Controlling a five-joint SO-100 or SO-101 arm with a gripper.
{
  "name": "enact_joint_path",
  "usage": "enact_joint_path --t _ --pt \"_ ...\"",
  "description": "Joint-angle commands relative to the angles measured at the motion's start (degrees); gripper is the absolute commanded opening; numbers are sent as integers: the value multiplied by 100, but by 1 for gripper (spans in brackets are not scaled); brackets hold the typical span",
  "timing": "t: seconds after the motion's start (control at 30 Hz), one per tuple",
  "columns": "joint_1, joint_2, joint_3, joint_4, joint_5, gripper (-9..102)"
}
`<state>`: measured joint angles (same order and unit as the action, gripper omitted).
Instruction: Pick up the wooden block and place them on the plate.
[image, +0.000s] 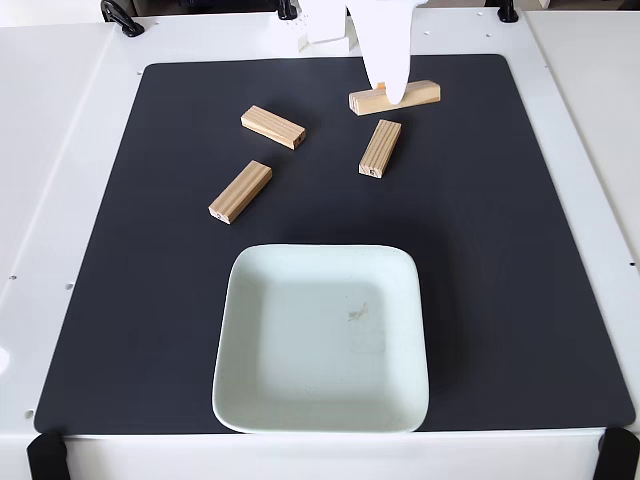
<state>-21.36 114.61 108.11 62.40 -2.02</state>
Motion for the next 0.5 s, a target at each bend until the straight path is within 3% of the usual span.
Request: enact_joint_path --t 0.0,0.17,0.47 --pt "308 -378 -686 -694 62 0" --pt "765 -1978 -2276 -1397 62 0" --pt "1230 -4825 -5432 -1433 615 0"
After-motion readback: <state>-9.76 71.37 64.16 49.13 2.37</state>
